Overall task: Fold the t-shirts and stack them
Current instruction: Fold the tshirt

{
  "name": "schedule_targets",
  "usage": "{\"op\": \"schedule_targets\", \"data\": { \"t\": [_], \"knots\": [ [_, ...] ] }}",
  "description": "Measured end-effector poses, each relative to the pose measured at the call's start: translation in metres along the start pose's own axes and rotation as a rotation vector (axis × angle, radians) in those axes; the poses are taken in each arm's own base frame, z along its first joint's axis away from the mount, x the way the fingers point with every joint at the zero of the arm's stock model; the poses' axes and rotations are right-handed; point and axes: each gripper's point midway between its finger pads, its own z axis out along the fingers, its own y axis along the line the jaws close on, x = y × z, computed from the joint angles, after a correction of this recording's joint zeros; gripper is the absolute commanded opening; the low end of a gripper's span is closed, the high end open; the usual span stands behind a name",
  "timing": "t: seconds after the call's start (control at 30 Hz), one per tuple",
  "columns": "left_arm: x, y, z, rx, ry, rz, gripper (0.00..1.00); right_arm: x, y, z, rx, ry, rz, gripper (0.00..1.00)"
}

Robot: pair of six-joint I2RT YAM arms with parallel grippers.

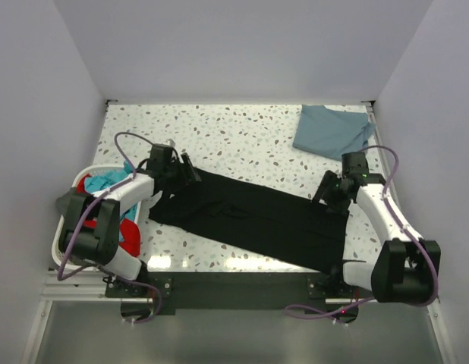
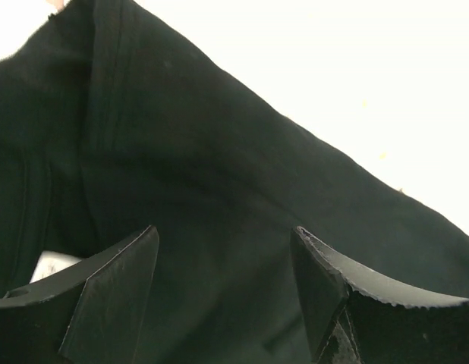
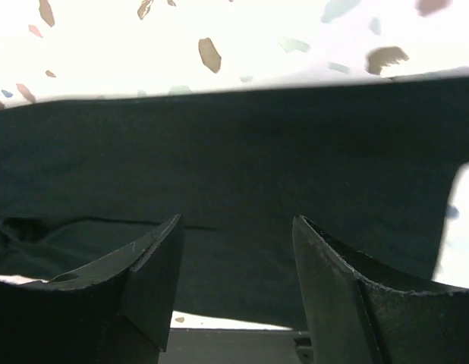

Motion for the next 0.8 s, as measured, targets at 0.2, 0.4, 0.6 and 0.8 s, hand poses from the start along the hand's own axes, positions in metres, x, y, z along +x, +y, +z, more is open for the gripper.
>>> {"op": "schedule_targets", "data": {
  "t": [0.2, 0.4, 0.6, 0.8],
  "knots": [
    [-0.009, 0.011, 0.03, -0.019, 0.036, -0.005, 0.75, 0.001, 0.001, 0.042, 0.04, 0.082, 0.028, 0.63],
    [-0.043, 0.003, 0.055, 0.006, 0.005, 0.019, 0.75, 0.005, -0.003, 0.067, 0.071, 0.132, 0.061, 0.63],
    [-0.085, -0.016, 0.09, 0.048, -0.034, 0.076, 0.74, -0.003, 0.005, 0.076, 0.068, 0.159, 0.092, 0.63],
    [-0.124, -0.034, 0.116, 0.079, -0.082, 0.137, 0.74, -0.014, 0.018, 0.084, 0.06, 0.183, 0.095, 0.62]
  ]
}}
